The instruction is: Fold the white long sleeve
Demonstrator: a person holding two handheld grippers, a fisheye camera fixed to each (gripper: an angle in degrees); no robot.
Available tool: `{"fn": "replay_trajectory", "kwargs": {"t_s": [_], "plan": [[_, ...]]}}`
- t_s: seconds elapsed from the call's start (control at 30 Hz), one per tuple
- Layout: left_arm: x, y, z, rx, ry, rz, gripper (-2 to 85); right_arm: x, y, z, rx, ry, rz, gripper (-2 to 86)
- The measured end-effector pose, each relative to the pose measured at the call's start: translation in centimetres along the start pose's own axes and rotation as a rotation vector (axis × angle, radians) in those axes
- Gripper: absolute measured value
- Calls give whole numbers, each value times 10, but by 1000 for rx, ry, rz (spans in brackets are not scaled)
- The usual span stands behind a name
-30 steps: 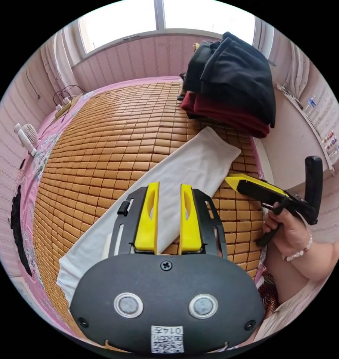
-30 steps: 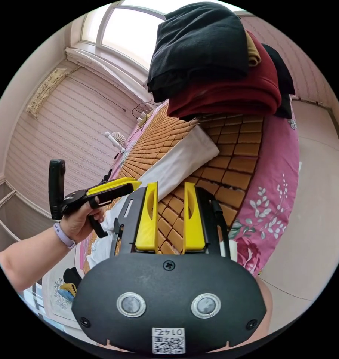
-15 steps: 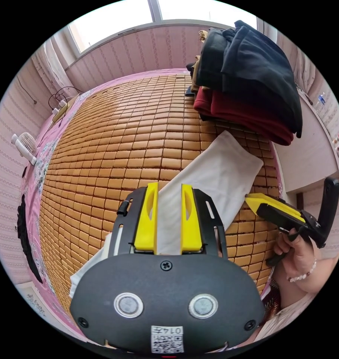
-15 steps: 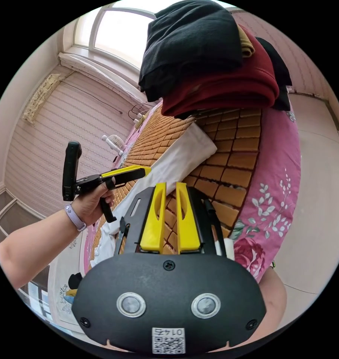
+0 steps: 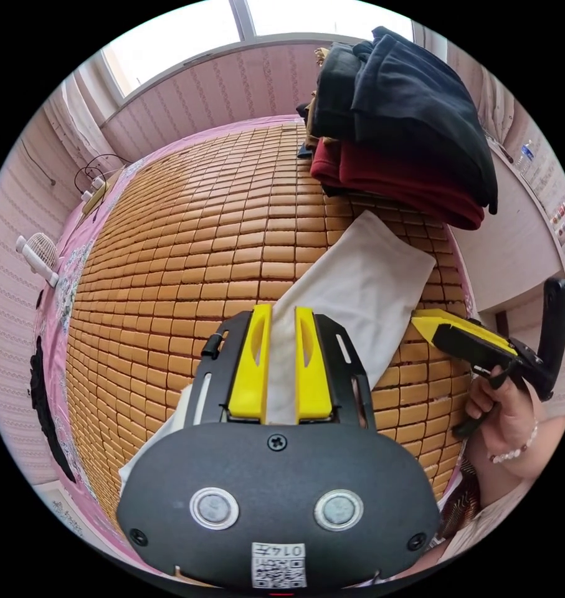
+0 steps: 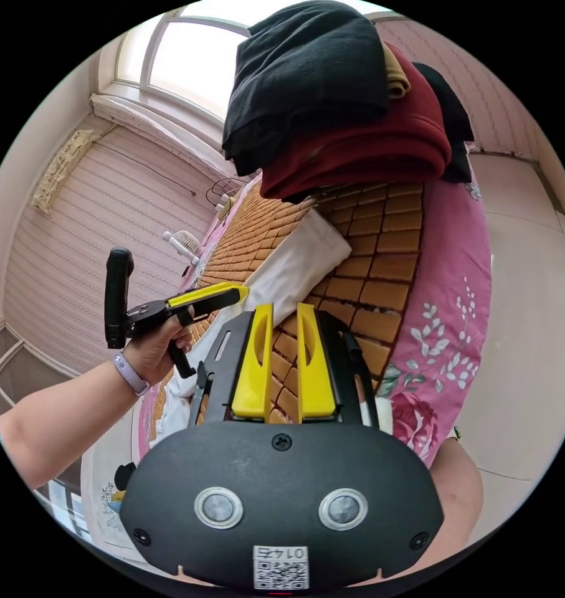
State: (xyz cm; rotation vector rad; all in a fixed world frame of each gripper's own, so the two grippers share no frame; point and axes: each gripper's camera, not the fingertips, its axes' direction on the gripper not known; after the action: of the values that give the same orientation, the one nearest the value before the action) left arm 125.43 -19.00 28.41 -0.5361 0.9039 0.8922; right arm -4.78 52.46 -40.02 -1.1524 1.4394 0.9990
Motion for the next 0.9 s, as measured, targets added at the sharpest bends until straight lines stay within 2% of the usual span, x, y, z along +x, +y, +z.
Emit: {"fn": "replay_trajectory", "kwargs": {"t_s": [0.1, 0.17, 0.23, 0.33, 0.5, 0.57, 0.7, 0.8, 0.9], "plan": [[-2, -3, 2, -3, 3, -9, 69, -14, -7, -21, 158, 109, -109, 78], [-4, -3, 4, 5, 13, -8, 69, -14, -15, -6, 67, 73, -103, 78], [-4, -2, 4, 14, 22, -11, 65, 2, -25, 17, -111, -47, -23, 51], [-3, 0, 4, 22, 36, -9, 44, 5, -29, 19, -124, -52, 12, 13], [5, -1, 1, -6, 27, 23, -4, -13, -34, 22, -143, 7, -56, 6], [6, 0, -2, -21, 18, 32, -8, -13, -36, 17, -110, 10, -47, 12], [9, 8, -10, -37, 28, 82, -10, -21, -45, -4, 43, 90, -66, 88], [11, 23, -19, -47, 90, 127, -10, -28, -54, 6, -6, 115, -94, 96], [12, 43, -27, -42, 154, 165, -10, -45, -63, 23, -132, 215, -176, 35]]}}
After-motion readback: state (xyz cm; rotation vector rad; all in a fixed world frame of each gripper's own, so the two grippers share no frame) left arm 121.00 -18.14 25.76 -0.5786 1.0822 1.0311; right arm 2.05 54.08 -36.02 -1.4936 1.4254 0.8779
